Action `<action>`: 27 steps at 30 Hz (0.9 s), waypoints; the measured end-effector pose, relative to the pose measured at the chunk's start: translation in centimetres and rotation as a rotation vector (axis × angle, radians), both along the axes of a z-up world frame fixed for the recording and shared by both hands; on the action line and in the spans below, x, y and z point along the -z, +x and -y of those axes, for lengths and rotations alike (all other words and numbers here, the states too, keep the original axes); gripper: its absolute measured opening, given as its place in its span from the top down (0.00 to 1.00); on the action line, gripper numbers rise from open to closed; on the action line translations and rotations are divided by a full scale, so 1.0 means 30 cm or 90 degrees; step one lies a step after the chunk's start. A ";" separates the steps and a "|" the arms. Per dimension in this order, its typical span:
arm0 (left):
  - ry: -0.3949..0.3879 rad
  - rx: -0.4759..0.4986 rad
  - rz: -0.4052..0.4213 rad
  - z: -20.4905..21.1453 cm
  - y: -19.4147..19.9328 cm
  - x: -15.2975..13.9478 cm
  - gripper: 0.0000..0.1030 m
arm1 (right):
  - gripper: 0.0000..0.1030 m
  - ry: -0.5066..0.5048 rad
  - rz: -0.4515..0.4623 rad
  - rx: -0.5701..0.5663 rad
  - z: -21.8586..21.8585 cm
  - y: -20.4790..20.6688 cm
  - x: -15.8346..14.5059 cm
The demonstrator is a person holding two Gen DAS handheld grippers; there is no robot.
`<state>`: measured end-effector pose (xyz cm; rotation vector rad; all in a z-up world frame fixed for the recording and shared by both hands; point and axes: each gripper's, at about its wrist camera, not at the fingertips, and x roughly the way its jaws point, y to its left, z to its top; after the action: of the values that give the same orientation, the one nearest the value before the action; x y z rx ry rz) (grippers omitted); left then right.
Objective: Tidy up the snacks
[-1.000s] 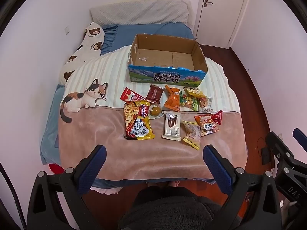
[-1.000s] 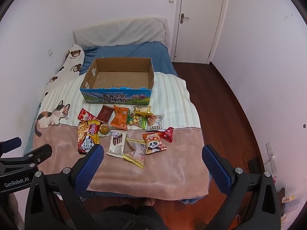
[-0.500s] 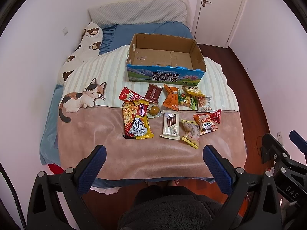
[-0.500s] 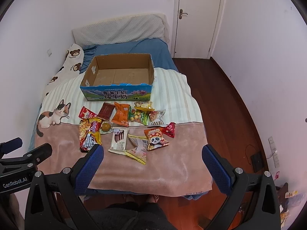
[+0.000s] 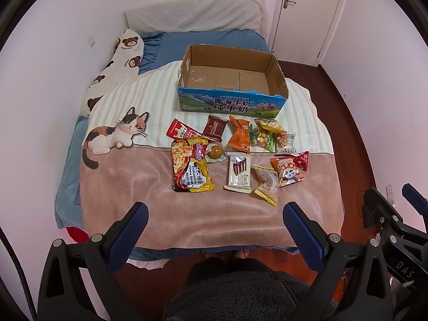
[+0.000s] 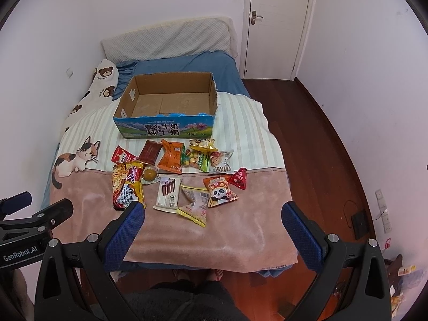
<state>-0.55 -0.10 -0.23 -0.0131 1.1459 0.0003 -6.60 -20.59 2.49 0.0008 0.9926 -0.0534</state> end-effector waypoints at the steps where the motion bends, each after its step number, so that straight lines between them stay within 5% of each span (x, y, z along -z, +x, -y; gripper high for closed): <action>1: 0.000 -0.001 0.000 0.000 0.000 0.000 0.00 | 0.00 -0.001 0.000 0.000 -0.002 0.002 0.001; 27: 0.006 -0.002 0.005 -0.022 0.017 -0.007 0.00 | 0.00 -0.002 0.006 -0.001 -0.023 0.009 -0.004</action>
<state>-0.05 0.57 -0.02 -0.0073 1.1376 0.0084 -6.33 -19.90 2.60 -0.0019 0.9826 -0.0539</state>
